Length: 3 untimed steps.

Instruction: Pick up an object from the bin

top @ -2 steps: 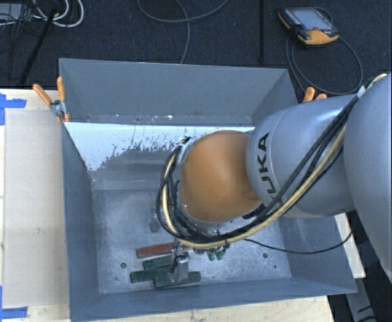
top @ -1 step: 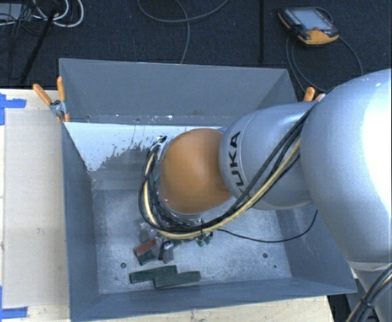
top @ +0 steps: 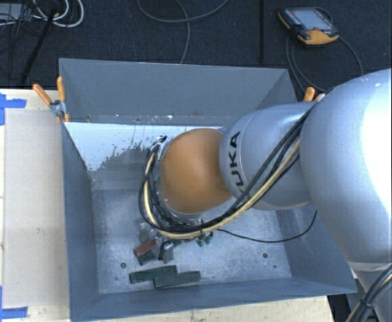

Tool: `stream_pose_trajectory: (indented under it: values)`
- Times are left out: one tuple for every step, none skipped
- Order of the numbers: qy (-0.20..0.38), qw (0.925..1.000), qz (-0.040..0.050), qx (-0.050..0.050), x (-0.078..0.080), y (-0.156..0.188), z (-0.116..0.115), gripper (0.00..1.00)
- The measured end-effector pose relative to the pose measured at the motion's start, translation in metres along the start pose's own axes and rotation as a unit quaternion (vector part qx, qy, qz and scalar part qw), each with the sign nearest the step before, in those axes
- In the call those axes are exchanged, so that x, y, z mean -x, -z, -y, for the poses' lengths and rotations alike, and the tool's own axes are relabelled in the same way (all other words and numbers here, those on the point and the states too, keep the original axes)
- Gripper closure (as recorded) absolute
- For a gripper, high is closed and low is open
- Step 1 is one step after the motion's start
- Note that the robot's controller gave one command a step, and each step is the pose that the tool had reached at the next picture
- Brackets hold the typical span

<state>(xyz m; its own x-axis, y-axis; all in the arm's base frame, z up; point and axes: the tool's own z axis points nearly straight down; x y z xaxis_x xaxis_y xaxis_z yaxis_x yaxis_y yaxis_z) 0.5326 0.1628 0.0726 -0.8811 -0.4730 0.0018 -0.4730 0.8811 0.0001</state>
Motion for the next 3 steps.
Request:
stream_pose_trajectory:
  values:
    - [-0.003,1.0000,0.0021,0.000,0.0373,0.1374,-0.0116,1.00]
    - [-0.003,1.0000,0.0016,0.001,0.0372,0.1371,-0.0118,0.00]
    - [-0.004,1.0000,0.0016,0.001,0.0372,0.1371,-0.0118,0.00]
